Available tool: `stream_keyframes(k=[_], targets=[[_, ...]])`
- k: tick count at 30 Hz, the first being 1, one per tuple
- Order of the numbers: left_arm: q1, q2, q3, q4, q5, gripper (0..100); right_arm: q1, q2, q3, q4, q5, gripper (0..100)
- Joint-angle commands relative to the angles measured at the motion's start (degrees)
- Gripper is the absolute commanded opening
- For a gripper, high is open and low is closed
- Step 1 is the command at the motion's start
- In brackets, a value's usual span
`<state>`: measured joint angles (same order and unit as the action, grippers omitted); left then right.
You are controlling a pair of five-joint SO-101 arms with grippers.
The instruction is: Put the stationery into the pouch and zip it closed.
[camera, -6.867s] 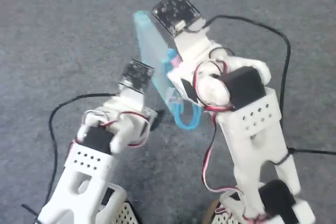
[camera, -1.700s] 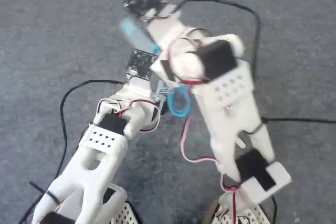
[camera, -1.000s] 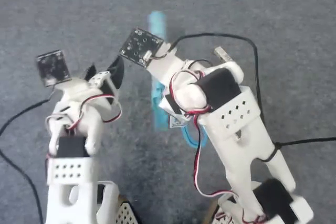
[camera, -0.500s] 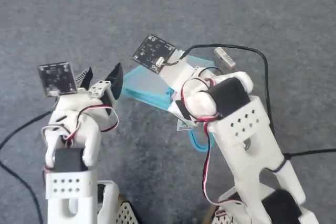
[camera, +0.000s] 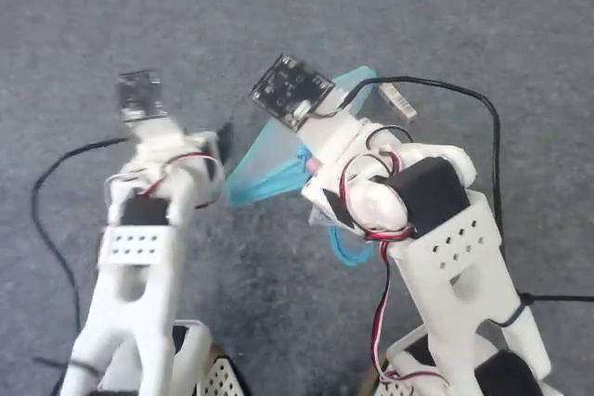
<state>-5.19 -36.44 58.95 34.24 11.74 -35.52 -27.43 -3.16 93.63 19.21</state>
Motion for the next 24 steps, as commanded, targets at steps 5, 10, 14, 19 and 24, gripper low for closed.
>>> stream_keyframes(k=[5, 10, 14, 19, 24], targets=[[16.53, 5.8, -2.68, 1.85, -5.36, 25, 1.19, 6.37, -16.35, 0.57, -4.84, 0.7], [14.95, 3.78, -3.91, 1.76, -2.64, 25, 1.1, 11.74, -20.4, 8.13, -0.79, 0.7], [5.36, -3.78, -4.97, 1.76, 2.9, 25, 1.01, 9.8, -15.56, 8.48, 0.18, 0.7], [3.25, -11.78, -3.38, 1.93, 6.15, 25, -3.65, 2.59, 1.14, -0.57, 0.7, 0.7], [1.67, -15.74, -1.71, 1.85, 9.14, 25, -6.2, -7.08, 23.03, -10.24, 3.43, 0.7]])
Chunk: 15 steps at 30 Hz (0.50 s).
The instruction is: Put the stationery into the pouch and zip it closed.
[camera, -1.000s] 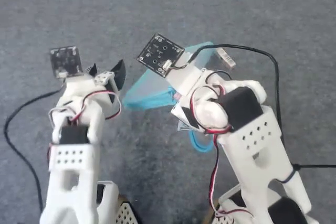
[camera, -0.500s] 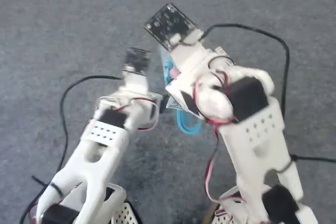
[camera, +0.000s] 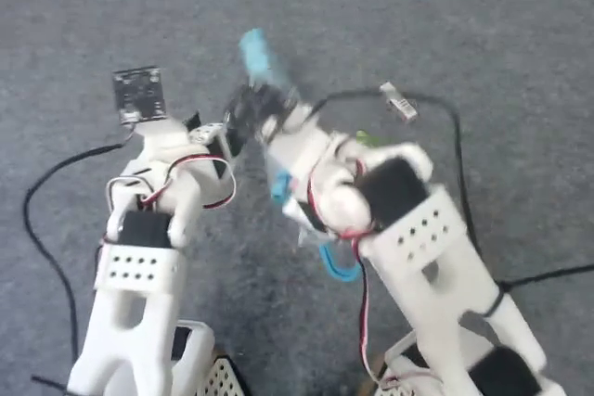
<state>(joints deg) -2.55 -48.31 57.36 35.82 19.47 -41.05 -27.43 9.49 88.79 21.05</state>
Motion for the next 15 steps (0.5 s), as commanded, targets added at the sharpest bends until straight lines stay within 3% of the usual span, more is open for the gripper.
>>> stream_keyframes(k=[1, 5, 15], targets=[[-1.05, -4.4, -0.13, 0.26, 1.41, 25, -0.66, -8.4, 14.51, -7.43, 1.67, 0.7], [0.18, -5.01, 0.31, 0.35, 1.32, 25, -0.84, -12.09, 25.58, -13.93, 2.64, 0.7], [0.09, -5.45, 4.09, 0.26, -2.81, 25, -4.18, -8.22, 26.37, -16.22, 0.53, 0.7]])
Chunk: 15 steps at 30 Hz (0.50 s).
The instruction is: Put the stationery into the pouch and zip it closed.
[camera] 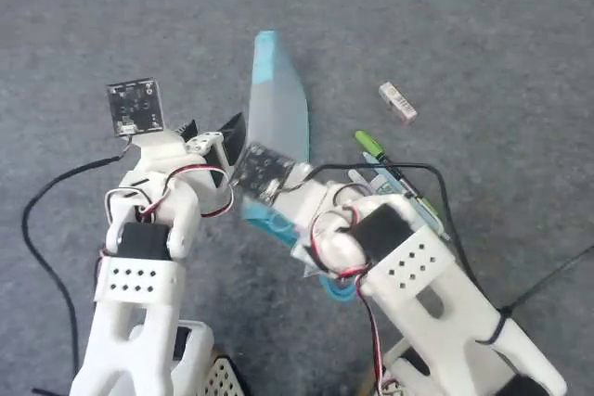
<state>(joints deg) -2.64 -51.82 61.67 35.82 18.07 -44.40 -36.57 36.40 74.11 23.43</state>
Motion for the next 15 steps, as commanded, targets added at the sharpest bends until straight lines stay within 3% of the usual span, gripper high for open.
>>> stream_keyframes(k=[1, 11, 15], targets=[[0.18, -1.93, 0.13, 0.26, -2.02, 25, -0.84, 1.1, -0.44, -2.15, -2.9, 0.7], [-4.22, -1.93, -0.04, 4.48, -3.6, 25, 2.68, 1.8, 0.88, -6.29, -7.74, 0.7], [-4.92, -2.02, -0.66, 8.79, -10.2, 26, 4.35, 1.8, 0.88, -6.55, -7.74, 0.7]])
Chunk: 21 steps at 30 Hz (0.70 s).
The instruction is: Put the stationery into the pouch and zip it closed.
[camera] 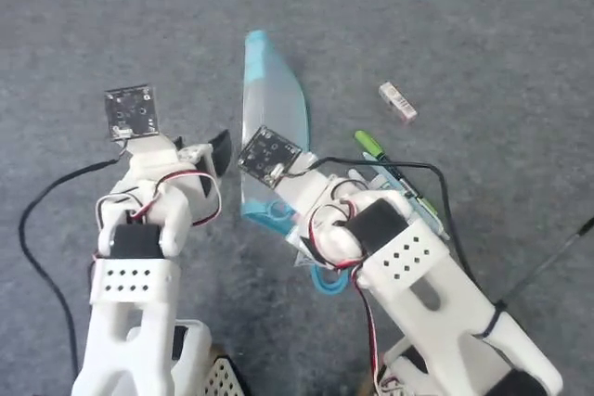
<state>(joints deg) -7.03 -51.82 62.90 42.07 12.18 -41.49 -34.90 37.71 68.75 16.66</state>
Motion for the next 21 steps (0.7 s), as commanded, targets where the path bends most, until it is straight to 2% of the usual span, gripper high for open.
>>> stream_keyframes(k=[1, 5, 8, 12, 15, 21], targets=[[-0.62, -2.02, -2.86, 4.31, -6.77, 27, 1.45, 0.13, -0.44, -1.19, -0.97, 0.7], [-0.62, -2.02, -11.56, 18.02, -15.91, 34, 1.54, 0.13, -0.44, -1.19, -0.97, 0.7], [-0.53, -4.75, -17.1, 26.81, -21.71, 35, 1.54, 0.13, -0.35, -1.1, -0.97, 0.7], [-0.26, -14.86, -16.48, 32.35, -28.84, 35, 1.54, 0.13, 0.0, -0.92, -0.97, 0.7], [-0.09, -21.8, -13.32, 35.52, -31.56, 35, 1.54, 0.13, 0.88, -1.36, -0.97, 0.7], [1.32, -29.27, -4.09, 35.6, -35.34, 35, 1.45, 0.13, 1.05, -1.63, -1.41, 0.7]])
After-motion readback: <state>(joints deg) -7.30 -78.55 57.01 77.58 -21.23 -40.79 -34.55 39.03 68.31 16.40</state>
